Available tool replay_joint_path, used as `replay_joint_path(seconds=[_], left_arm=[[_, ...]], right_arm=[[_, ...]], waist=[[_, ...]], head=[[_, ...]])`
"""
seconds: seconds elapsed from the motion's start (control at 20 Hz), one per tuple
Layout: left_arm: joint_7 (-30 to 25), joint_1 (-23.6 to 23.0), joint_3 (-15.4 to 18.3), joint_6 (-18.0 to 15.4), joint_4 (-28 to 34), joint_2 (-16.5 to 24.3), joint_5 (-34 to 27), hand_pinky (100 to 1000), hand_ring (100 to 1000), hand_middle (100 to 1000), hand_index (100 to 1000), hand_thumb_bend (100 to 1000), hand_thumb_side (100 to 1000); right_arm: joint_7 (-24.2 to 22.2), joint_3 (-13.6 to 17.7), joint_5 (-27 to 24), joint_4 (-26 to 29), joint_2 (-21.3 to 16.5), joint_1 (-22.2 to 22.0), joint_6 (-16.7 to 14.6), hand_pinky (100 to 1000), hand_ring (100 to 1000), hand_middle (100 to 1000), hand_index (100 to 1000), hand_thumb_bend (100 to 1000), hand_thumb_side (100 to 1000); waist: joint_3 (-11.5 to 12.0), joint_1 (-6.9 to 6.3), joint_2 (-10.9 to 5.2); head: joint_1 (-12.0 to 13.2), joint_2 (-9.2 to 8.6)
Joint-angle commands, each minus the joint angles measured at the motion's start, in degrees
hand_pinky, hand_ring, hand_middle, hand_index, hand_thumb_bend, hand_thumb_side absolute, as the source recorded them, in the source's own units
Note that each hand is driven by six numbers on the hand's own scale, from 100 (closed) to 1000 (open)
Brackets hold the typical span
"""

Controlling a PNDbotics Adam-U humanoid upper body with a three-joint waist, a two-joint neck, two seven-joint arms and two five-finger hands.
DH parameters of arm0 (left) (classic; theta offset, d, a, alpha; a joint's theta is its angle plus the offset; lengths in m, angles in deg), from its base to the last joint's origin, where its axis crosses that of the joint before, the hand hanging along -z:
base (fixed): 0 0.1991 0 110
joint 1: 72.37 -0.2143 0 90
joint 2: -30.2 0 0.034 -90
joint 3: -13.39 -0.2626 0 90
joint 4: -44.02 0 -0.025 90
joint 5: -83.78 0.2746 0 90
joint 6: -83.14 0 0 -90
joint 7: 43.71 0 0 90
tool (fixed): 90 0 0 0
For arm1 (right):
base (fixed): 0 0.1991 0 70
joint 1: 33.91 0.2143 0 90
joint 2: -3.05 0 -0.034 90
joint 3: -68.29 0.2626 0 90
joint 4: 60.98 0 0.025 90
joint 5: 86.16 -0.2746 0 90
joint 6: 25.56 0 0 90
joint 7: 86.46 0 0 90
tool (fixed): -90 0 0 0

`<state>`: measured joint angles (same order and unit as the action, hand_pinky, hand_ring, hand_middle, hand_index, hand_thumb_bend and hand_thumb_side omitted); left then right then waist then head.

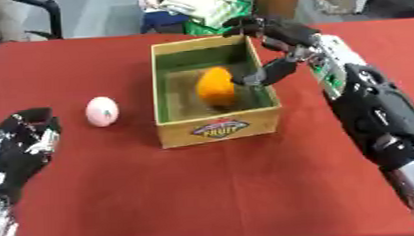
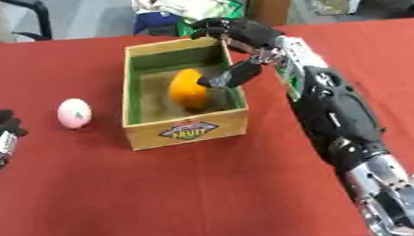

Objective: Pick up objects on the table and place them in the box.

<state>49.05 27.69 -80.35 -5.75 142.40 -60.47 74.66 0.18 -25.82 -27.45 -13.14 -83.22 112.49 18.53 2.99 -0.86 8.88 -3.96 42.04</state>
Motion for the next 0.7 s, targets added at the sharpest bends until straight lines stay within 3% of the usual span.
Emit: replay_joint_path(seconds=[0.05, 0.4, 0.7], left_arm=[[0.23, 1.75, 0.37, -0.07, 0.46, 3.77, 0.21, 791, 603, 590, 713, 178, 221], [-0.65, 6.63, 0.03, 0.63, -2.89, 13.46, 4.69, 781, 621, 609, 729, 188, 230], [-5.74, 12.99, -5.95, 1.63, -11.3, 22.26, 10.07, 781, 686, 678, 763, 359, 248]], right_arm=[[1.55, -0.15, -3.04, 4.38, -2.82, -0.33, -0.24, 787, 891, 860, 880, 370, 564], [5.65, -1.85, -9.37, 13.67, -7.54, -5.87, 0.46, 751, 855, 816, 859, 275, 471], [5.33, -2.46, -14.78, 20.06, -10.91, -10.05, 2.62, 743, 850, 805, 852, 260, 437]], waist=[[-0.31, -0.02, -1.09], [-2.04, -0.09, -1.61], [-3.67, -0.2, -1.83]], head=[[0.58, -0.15], [1.69, 0.49], [2.44, 0.65]])
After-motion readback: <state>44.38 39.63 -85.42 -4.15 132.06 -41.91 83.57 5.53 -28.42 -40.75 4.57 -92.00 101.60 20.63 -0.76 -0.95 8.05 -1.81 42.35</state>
